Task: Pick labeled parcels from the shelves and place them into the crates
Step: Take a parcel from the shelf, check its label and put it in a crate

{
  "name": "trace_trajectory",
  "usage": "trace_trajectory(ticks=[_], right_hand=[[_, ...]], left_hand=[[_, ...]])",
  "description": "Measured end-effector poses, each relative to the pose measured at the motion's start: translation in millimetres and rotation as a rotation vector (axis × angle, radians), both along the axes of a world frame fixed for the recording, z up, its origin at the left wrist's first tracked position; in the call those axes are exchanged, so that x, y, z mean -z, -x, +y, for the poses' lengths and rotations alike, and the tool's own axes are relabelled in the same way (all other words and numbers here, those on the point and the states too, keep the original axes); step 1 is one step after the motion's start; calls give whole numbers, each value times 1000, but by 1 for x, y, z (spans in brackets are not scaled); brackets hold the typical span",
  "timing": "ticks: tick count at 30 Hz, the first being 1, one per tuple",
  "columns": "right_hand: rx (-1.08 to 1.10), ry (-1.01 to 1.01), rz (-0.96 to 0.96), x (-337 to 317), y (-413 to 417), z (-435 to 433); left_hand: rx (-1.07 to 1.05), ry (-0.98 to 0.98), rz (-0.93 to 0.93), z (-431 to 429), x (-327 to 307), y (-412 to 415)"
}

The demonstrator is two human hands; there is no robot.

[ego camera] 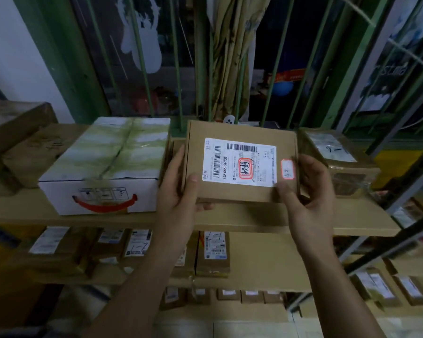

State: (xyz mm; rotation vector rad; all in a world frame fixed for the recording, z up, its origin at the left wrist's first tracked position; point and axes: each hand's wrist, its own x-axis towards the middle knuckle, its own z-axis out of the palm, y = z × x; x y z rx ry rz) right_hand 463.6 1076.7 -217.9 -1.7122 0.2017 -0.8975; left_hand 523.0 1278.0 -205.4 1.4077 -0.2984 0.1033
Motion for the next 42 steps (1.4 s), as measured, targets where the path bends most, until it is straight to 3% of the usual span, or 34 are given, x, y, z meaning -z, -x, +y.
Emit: trace_trajectory(ticks=[10, 18, 25, 36, 42], right_hand=[[-9, -37, 29, 1, 5, -3], [-106, -158, -9, -5, 9, -3], [-255, -172, -29, -18, 5, 11], [-701, -278, 50, -5, 6, 78], [-975, -215, 253, 30, 29, 166]], left_hand=[[0, 89, 78, -5, 2, -13], [15, 124, 20, 10, -5, -9], [-94, 142, -97, 39, -13, 24], [-612, 100, -1, 106, 3, 119], [-941, 17, 149, 182, 46, 214]])
